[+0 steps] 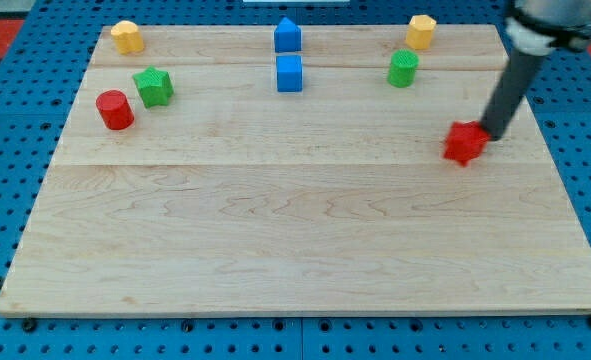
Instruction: Move the green circleblue cube diagonal to each other
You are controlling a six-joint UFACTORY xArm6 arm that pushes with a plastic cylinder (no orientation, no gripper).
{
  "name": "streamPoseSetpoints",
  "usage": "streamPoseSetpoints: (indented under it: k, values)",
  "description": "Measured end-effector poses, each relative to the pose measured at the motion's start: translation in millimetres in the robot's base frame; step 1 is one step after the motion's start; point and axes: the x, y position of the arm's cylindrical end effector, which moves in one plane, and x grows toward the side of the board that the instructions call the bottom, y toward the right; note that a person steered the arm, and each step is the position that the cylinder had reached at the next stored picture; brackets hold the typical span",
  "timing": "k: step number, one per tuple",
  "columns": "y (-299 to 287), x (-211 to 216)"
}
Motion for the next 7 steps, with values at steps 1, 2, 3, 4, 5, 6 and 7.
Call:
streamPoseSetpoints:
  k: [1,2,3,4,5,6,7]
  values:
    - [17.8,-31.6]
    - [24.7,-101.9]
    - [-48.1,-139.8]
    - [-114.5,-140.1]
    - [-160.8,-127.1]
    - [-172.4,-123.0]
    - [-172.4,-123.0]
